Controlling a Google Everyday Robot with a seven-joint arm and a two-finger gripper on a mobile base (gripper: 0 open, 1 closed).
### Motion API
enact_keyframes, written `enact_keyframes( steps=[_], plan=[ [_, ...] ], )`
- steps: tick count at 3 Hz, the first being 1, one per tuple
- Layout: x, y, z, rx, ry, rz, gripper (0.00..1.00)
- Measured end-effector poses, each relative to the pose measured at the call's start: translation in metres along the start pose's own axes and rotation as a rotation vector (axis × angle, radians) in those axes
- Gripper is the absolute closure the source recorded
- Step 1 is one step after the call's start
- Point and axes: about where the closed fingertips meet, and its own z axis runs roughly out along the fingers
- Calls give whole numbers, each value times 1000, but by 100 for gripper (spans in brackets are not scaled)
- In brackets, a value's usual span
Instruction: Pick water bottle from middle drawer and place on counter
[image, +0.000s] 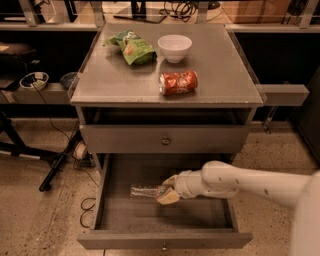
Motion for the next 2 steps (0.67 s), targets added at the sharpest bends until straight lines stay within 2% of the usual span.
enact_keyframes(
  steps=[1,2],
  plan=[
    [-13,8,-40,88,-31,-4,100],
    [-30,22,-77,143,-58,-18,100]
  ],
)
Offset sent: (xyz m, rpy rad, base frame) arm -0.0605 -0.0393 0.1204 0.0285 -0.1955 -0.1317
